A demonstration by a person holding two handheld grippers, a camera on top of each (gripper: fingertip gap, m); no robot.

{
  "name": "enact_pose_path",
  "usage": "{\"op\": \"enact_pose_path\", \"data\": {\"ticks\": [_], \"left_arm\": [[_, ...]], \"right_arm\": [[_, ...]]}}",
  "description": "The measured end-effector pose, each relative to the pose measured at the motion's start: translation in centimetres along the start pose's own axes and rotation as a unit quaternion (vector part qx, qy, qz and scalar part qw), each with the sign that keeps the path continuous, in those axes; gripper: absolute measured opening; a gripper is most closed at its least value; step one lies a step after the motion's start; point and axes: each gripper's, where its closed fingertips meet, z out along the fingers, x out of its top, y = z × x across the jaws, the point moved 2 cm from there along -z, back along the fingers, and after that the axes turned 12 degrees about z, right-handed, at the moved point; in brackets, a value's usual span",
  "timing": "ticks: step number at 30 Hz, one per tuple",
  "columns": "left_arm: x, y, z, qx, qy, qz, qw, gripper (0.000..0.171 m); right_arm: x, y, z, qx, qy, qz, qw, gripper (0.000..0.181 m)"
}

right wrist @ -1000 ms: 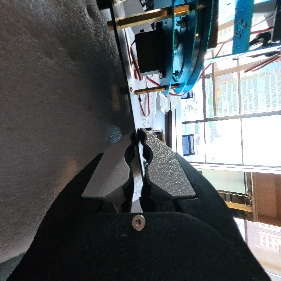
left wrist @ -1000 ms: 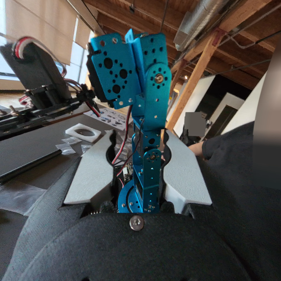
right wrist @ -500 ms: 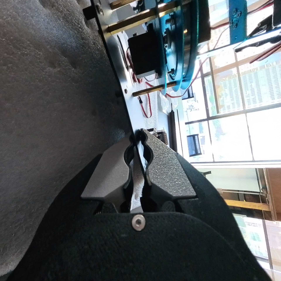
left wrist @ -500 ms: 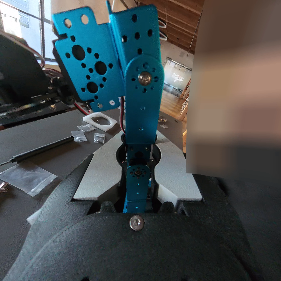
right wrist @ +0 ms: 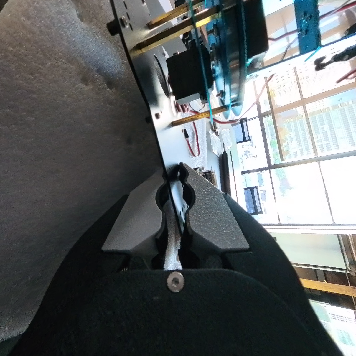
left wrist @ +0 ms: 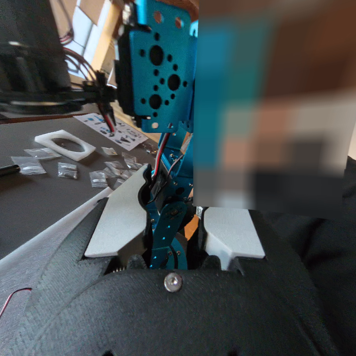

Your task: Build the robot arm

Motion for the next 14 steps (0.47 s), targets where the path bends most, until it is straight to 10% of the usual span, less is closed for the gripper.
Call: {"op": "enact_pose_path", "data": {"ticks": [1,14], "left_arm": [[-0.1,0.1,-0.3,-0.006,0.005,0.005,1.000,0.057],[1.1,0.7,-2.8,-0.011,0.085,-0.011,0.996,0.058]], "right_arm": [[0.0,-0.1,0.0,-0.002,0.001,-0.004,1.000,0.006],[-0.2,-0.3,0.1,-0.006,0.003,-0.010,1.000,0.006]]}}
